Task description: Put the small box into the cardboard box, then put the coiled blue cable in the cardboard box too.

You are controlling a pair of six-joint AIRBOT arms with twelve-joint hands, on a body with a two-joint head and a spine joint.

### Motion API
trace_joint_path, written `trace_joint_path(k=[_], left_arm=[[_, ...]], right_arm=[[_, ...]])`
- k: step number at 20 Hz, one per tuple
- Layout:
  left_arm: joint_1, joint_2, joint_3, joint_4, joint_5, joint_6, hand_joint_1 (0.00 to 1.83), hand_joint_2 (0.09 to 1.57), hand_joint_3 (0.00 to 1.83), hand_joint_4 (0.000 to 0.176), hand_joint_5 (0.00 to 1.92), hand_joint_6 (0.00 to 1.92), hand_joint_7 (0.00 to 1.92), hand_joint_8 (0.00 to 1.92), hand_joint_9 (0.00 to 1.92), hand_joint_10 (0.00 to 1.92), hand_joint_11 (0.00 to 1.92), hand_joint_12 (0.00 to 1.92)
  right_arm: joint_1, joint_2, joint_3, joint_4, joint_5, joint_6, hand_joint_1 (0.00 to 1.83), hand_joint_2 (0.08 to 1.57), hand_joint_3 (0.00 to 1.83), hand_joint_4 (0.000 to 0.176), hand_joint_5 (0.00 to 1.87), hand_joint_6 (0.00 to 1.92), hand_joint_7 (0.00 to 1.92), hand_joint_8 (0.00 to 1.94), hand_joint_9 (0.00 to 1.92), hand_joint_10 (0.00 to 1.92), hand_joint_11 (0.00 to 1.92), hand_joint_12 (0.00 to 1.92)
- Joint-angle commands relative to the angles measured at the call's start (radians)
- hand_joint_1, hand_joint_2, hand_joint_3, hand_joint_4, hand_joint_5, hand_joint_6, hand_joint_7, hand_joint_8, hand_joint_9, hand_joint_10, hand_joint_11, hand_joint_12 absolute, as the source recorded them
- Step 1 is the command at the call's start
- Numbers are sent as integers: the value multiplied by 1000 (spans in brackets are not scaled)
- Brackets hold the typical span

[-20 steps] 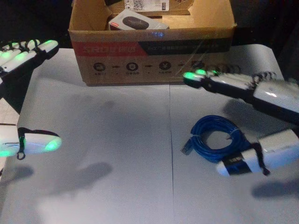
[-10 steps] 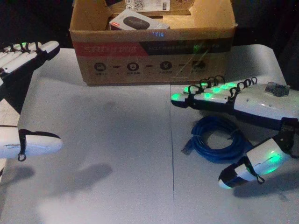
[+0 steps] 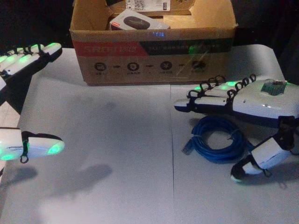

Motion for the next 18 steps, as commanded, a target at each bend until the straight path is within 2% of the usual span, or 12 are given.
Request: trace_joint_path(k=[1,3,4,5,8,10,12,13,17,18], left_arm=[[-2,-1,2,-1,-126,-8,639,844,1,176,23,1,28,2,32,0,39,44],[0,-1,2,-1,-130,-10,601,858,6,176,25,1,34,3,33,0,25,42],[0,-1,2,-1,-132,-13,550,878,13,176,29,3,45,6,47,6,52,56],[0,-2,2,-1,-133,-15,566,878,10,174,31,3,41,3,39,1,50,59],[5,-3,2,-1,-137,-17,617,869,0,167,46,6,41,2,20,0,7,51],[7,-4,2,-2,-141,-18,604,869,0,176,38,0,34,0,25,2,21,65],[8,-4,2,-3,-144,-19,583,873,2,170,48,3,51,5,46,8,47,85],[9,-4,2,-3,-145,-19,586,877,0,175,49,0,51,0,47,0,1,203],[17,-5,2,-7,-152,-24,586,872,0,172,64,3,59,2,57,2,0,249],[19,-5,2,-8,-154,-25,565,875,0,175,63,0,63,1,63,2,0,282]], right_arm=[[15,1,3,20,82,1,1045,873,2,176,131,2,18,0,101,9,122,90],[15,4,5,16,68,1,1108,868,0,176,266,5,127,2,216,0,119,374],[15,3,6,15,58,1,1116,860,0,171,330,2,193,1,273,0,51,632],[15,1,8,13,50,1,1094,840,0,175,343,1,199,0,294,0,2,761],[15,-21,25,9,20,1,1089,840,1,176,357,2,187,4,279,1,0,681],[14,-32,30,6,7,1,1083,857,4,157,376,3,237,9,310,8,0,735],[13,-37,32,6,4,1,1085,864,0,142,403,7,285,6,378,14,24,830],[12,-38,33,6,4,1,1095,862,0,133,421,10,298,8,394,16,42,846],[10,-42,34,6,4,1,1134,859,1,75,523,7,435,12,567,29,176,1026],[10,-42,35,8,4,1,1145,864,0,66,554,2,477,10,634,53,194,1158]])
